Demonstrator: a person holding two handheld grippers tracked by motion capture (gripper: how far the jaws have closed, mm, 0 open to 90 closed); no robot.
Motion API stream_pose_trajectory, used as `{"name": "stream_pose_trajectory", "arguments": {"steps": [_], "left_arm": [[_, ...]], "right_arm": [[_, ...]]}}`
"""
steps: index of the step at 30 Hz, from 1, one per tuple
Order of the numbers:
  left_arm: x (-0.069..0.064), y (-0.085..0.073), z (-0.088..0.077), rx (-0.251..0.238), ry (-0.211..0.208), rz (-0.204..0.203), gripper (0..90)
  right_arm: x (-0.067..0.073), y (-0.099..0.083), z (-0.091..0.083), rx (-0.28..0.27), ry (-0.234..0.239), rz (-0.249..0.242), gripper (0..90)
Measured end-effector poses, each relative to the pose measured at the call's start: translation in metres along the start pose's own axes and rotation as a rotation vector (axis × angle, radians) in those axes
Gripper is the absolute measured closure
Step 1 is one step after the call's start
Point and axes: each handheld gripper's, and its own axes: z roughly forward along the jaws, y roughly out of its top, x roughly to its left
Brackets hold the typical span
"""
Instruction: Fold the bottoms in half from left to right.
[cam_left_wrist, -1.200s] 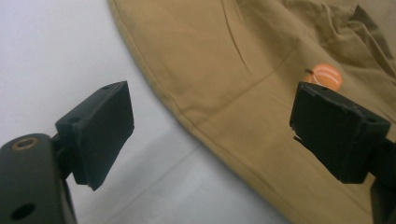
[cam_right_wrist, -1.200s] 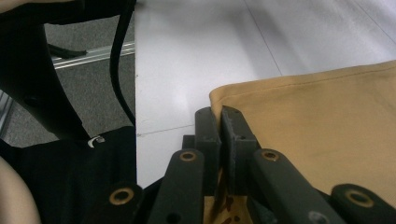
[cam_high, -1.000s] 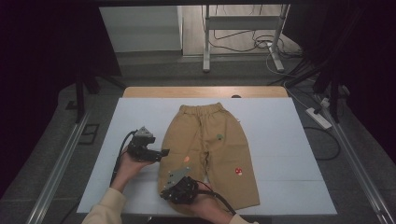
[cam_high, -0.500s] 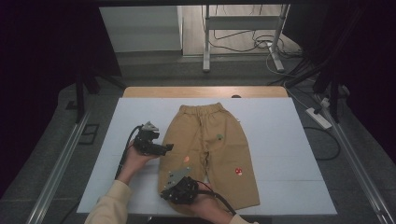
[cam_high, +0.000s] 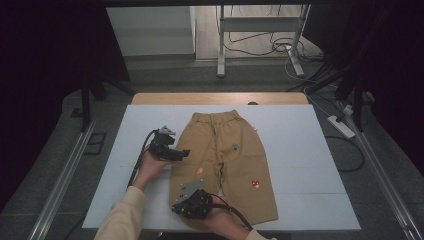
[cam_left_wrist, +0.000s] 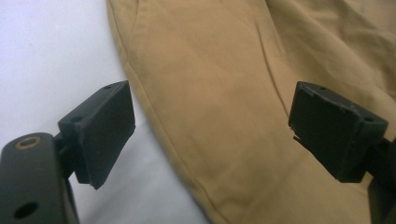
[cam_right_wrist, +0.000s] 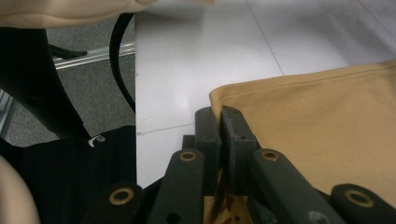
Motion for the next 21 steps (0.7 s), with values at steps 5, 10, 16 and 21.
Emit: {"name": "stream_pose_trajectory", "arguments": {"steps": [5,10,16,21], "left_arm": [[0.003,0.008,0.007,0.006,0.012,0.000,15.0],[0.005,0.006,0.009,0.027,0.025,0.005,14.9],[0.009,0.004,0.008,0.032,0.025,-0.009,14.6],[0.011,0.002,0.010,0.044,0.024,-0.018,14.0]], "right_arm": [[0.000,-0.001,-0.001,0.000,-0.001,0.000,85.7],[0.000,-0.001,-0.002,-0.008,-0.003,0.001,85.7],[0.000,0.000,-0.003,-0.007,-0.006,-0.005,85.7],[0.000,-0.001,-0.003,-0.007,-0.004,-0.005,85.7]]}}
